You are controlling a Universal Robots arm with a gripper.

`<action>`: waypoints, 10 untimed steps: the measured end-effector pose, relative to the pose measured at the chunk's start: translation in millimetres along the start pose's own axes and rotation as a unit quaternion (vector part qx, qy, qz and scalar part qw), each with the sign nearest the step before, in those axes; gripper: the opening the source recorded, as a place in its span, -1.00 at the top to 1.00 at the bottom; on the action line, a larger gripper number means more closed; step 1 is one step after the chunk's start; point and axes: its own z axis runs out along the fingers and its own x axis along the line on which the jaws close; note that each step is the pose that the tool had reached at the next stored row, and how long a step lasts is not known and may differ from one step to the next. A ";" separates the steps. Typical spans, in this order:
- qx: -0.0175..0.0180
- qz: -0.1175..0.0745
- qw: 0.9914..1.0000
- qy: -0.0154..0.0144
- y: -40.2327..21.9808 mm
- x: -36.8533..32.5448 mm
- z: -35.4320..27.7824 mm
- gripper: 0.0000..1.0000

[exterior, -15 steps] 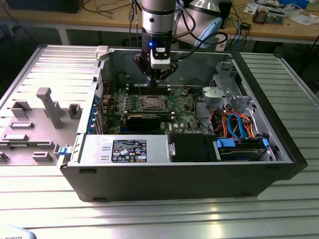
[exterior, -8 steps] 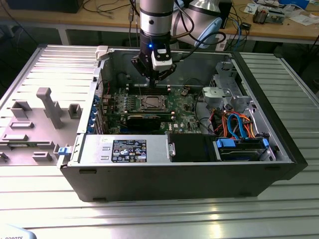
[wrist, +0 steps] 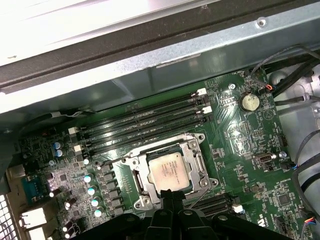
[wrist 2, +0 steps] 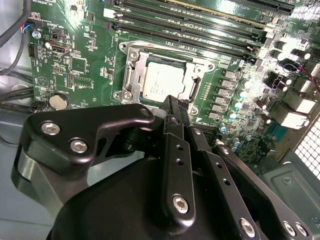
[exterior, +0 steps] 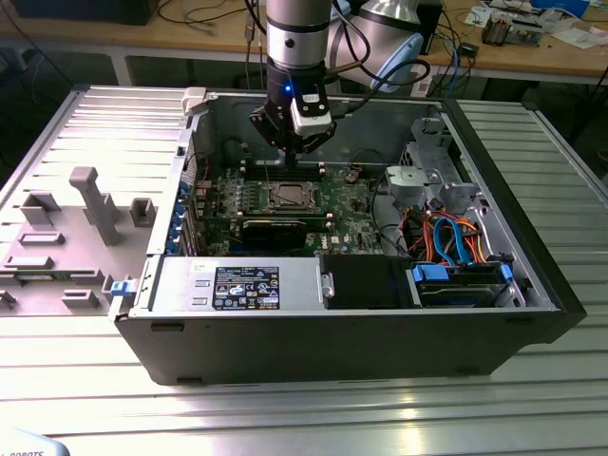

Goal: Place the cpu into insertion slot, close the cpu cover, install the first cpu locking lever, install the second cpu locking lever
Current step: 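Install the first cpu locking lever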

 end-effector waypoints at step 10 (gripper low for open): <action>0.000 0.000 1.000 0.000 0.0 0.0 0.0 0.79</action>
